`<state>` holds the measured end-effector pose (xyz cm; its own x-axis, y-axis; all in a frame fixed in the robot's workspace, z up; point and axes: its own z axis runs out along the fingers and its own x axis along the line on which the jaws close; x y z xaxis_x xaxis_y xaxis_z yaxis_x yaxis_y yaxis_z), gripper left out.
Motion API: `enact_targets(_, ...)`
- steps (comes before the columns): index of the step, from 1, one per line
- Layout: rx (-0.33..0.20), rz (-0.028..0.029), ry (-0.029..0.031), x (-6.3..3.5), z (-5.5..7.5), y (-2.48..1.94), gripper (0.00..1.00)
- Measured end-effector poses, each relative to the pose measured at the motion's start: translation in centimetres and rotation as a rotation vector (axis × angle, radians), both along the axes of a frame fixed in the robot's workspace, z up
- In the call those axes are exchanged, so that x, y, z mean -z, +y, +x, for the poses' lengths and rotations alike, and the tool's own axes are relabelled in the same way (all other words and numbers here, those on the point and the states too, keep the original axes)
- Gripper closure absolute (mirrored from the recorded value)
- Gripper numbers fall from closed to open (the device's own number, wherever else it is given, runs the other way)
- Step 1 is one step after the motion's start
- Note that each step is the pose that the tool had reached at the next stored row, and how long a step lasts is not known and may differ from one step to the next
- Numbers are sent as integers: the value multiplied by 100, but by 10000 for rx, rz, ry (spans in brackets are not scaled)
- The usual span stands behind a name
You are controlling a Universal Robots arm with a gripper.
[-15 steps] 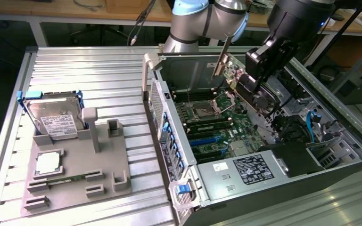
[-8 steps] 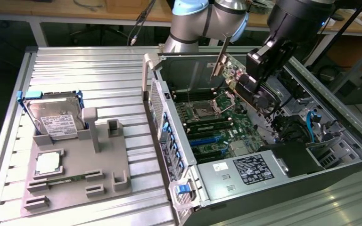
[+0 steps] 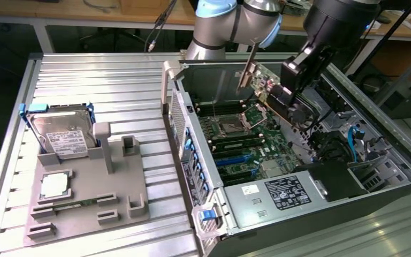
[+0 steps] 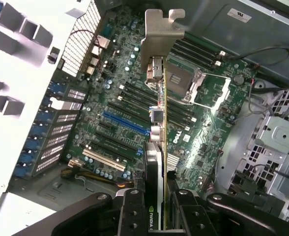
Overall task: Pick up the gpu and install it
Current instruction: 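Insert the gpu into the slot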
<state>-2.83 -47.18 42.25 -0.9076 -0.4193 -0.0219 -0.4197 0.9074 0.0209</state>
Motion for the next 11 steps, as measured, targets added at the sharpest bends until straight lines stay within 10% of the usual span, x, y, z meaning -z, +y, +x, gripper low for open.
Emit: enact_targets(11,-775,0,0,0,0,0,73)
